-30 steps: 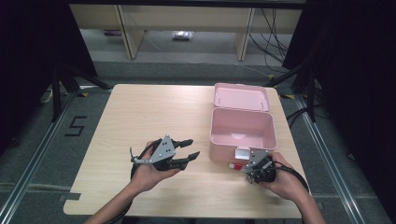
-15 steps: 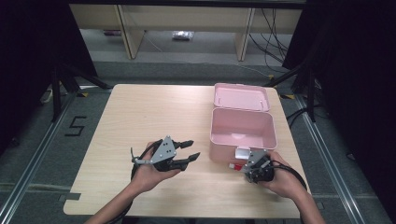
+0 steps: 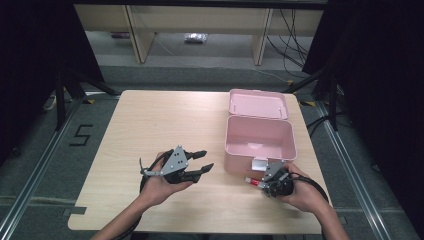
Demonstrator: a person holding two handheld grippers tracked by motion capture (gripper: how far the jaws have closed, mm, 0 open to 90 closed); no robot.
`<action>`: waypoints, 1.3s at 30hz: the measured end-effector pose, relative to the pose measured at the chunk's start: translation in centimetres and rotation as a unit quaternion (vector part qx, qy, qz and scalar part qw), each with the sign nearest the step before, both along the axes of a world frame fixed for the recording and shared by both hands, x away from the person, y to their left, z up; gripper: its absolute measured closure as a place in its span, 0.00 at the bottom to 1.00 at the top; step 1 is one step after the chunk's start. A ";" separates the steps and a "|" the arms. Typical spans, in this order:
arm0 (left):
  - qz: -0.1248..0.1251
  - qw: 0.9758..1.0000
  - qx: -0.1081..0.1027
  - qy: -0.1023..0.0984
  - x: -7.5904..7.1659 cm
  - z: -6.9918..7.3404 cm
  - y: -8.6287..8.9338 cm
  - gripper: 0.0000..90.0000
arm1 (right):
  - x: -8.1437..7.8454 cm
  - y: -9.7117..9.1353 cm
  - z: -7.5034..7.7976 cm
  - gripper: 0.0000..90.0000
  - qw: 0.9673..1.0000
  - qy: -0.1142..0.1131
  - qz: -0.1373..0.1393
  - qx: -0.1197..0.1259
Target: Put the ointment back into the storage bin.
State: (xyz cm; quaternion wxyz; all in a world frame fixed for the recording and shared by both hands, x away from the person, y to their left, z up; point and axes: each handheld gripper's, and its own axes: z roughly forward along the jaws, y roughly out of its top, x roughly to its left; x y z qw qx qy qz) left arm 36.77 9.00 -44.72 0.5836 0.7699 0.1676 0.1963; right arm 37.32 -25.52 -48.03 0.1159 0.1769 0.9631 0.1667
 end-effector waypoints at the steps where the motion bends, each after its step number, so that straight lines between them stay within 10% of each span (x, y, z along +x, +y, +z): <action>1: 0.000 1.000 0.000 0.000 0.0 0.0 0.0 0.58 | -0.1 0.0 0.0 0.79 1.000 0.006 -0.006 0.001; 39: -0.001 1.000 0.006 -0.001 -0.1 -0.2 0.1 0.58 | 0.3 1.0 0.2 0.80 0.999 0.049 -0.025 0.000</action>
